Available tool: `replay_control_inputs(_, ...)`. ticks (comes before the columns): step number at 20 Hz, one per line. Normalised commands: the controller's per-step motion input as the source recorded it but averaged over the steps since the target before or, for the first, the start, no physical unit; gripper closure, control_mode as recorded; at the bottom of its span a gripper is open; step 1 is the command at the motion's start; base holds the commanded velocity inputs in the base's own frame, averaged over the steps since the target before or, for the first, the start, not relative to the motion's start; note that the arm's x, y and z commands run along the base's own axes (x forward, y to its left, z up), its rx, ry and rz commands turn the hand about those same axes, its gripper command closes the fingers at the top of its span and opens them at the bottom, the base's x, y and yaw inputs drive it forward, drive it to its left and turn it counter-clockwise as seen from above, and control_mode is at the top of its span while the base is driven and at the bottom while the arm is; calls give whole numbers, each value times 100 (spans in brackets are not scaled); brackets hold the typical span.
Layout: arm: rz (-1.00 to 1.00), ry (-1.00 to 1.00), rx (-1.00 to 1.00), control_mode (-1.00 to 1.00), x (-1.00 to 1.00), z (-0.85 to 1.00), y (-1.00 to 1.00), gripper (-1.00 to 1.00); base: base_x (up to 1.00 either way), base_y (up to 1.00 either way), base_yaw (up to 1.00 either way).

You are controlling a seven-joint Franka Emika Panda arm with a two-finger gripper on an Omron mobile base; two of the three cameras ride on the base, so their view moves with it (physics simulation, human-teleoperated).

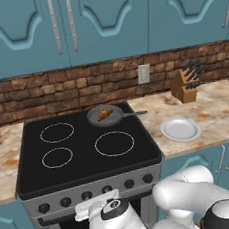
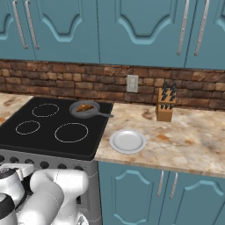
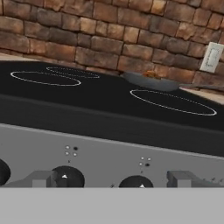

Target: Pick the croissant and place it on the pan. Then turn on the stove to warm the croissant.

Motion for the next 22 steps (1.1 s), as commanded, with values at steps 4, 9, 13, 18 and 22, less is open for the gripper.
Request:
replay_control_inputs(4, -3, 0, 0, -100, 23, -33, 22, -100, 0, 0, 0)
replay_control_inputs(9, -3, 0, 0, -100, 29, -32, 24, -100, 0, 0, 0)
replay_control_inputs(13, -1, 0, 0, -100, 27, -31, 11, -100, 0, 0, 0)
replay_control_inputs(18, 0, -1, 0, -100, 21, -32, 0, -100, 0, 0, 0)
replay_control_inputs(22, 0, -1, 0, -100, 23, -29, 0, -100, 0, 0, 0)
